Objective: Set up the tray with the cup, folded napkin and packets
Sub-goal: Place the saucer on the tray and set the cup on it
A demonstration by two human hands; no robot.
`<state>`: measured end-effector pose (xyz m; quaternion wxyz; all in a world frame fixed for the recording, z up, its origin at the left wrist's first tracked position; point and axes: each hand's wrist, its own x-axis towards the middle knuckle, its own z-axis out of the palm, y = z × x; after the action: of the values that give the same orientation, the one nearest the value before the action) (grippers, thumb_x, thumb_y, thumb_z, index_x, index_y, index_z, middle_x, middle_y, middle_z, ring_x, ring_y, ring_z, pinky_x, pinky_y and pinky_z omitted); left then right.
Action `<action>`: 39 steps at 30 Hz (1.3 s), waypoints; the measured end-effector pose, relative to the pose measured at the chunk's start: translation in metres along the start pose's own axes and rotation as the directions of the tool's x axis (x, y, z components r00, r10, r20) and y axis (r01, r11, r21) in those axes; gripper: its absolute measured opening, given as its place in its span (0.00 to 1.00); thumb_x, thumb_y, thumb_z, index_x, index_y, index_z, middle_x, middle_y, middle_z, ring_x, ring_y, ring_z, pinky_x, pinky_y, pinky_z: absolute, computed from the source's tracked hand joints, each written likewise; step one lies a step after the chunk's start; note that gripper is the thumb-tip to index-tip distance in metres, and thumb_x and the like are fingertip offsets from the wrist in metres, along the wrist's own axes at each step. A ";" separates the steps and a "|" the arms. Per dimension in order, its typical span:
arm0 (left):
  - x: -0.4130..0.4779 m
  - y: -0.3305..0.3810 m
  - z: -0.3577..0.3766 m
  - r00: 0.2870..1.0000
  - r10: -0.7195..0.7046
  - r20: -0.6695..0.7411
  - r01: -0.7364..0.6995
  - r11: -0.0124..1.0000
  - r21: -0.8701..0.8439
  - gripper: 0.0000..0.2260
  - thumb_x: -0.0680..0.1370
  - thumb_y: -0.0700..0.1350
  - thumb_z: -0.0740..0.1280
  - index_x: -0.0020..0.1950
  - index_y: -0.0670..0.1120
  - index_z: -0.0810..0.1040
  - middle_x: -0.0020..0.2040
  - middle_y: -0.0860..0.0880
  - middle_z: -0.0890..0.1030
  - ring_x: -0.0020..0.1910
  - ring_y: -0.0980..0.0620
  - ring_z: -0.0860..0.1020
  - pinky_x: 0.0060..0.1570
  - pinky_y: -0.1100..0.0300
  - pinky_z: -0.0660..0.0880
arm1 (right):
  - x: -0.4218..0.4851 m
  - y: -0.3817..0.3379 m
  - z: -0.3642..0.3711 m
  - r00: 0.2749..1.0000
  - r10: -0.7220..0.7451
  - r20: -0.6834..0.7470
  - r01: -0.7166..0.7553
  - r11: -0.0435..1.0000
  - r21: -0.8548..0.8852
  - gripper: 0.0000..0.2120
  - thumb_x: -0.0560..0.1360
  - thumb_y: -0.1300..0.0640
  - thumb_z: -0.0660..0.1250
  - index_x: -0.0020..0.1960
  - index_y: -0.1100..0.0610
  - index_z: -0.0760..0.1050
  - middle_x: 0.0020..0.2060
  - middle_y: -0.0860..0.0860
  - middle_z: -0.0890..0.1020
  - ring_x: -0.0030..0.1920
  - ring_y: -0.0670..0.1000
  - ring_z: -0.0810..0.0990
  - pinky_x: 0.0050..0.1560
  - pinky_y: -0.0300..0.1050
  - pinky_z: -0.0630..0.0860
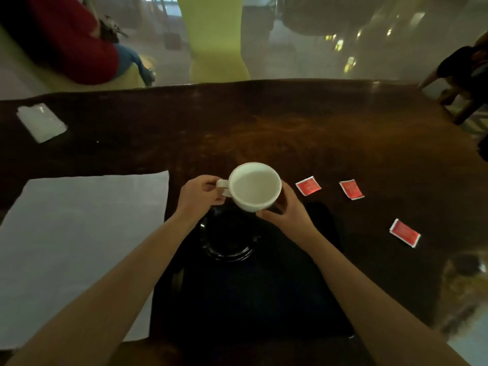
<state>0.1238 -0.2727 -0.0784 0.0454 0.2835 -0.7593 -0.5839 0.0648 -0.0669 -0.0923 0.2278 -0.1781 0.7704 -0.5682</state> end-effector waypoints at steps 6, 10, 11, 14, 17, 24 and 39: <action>-0.014 -0.053 -0.025 0.983 -0.174 -0.051 0.175 0.984 0.022 0.09 0.73 0.37 0.69 0.53 0.40 0.78 0.48 0.43 0.82 0.43 0.49 0.82 0.45 0.57 0.80 | -0.008 0.018 0.053 0.988 0.105 0.114 -0.107 0.994 0.013 0.39 0.67 0.63 0.75 0.71 0.51 0.59 0.66 0.48 0.69 0.67 0.48 0.68 0.68 0.48 0.67; -0.013 -0.073 -0.027 0.976 -0.214 -0.042 0.215 0.976 0.030 0.06 0.74 0.39 0.69 0.50 0.44 0.78 0.48 0.44 0.82 0.43 0.51 0.82 0.49 0.55 0.80 | -0.011 0.030 0.069 0.975 0.181 0.129 -0.186 0.982 0.028 0.39 0.67 0.64 0.74 0.71 0.51 0.58 0.62 0.45 0.69 0.65 0.46 0.69 0.60 0.40 0.70; -0.013 -0.076 -0.027 0.976 -0.214 -0.041 0.216 0.975 0.045 0.05 0.74 0.39 0.68 0.50 0.45 0.78 0.48 0.45 0.81 0.43 0.51 0.82 0.49 0.55 0.80 | -0.012 0.032 0.071 0.974 0.190 0.122 -0.193 0.981 0.019 0.39 0.67 0.64 0.74 0.72 0.51 0.58 0.62 0.45 0.69 0.64 0.46 0.69 0.58 0.38 0.69; -0.012 -0.083 -0.025 0.980 -0.192 -0.046 0.196 0.973 0.121 0.06 0.75 0.40 0.67 0.51 0.44 0.78 0.47 0.46 0.81 0.44 0.52 0.81 0.49 0.56 0.79 | -0.014 0.038 0.078 0.974 0.207 0.094 -0.206 0.978 -0.018 0.39 0.67 0.64 0.74 0.71 0.52 0.58 0.61 0.44 0.69 0.64 0.45 0.68 0.60 0.39 0.68; -0.012 -0.087 -0.025 0.986 -0.160 -0.047 0.166 0.965 0.203 0.06 0.76 0.41 0.66 0.52 0.45 0.77 0.47 0.47 0.80 0.43 0.53 0.80 0.48 0.57 0.79 | -0.016 0.042 0.082 0.977 0.203 0.073 -0.199 0.979 -0.048 0.39 0.67 0.64 0.74 0.71 0.52 0.58 0.61 0.44 0.68 0.63 0.43 0.67 0.61 0.40 0.67; -0.013 -0.087 -0.023 0.997 -0.075 -0.005 0.071 0.906 0.418 0.08 0.77 0.45 0.65 0.52 0.44 0.79 0.48 0.46 0.82 0.48 0.48 0.79 0.50 0.56 0.73 | -0.017 0.046 0.082 0.979 0.196 0.051 -0.191 0.978 -0.083 0.39 0.67 0.63 0.74 0.71 0.52 0.58 0.62 0.45 0.69 0.63 0.43 0.67 0.62 0.40 0.66; -0.013 -0.092 -0.022 1.000 -0.017 0.013 0.008 0.884 0.467 0.12 0.76 0.43 0.66 0.59 0.45 0.78 0.55 0.45 0.81 0.54 0.48 0.78 0.56 0.58 0.71 | -0.018 0.055 0.083 0.984 0.175 0.035 -0.172 0.983 -0.067 0.38 0.67 0.64 0.73 0.71 0.51 0.58 0.66 0.49 0.68 0.66 0.45 0.66 0.66 0.45 0.65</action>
<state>0.1785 -0.2996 -0.1524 -0.0344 0.2861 -0.8761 -0.3867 0.1251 -0.1070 -0.1632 0.2864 -0.1289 0.7959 -0.5176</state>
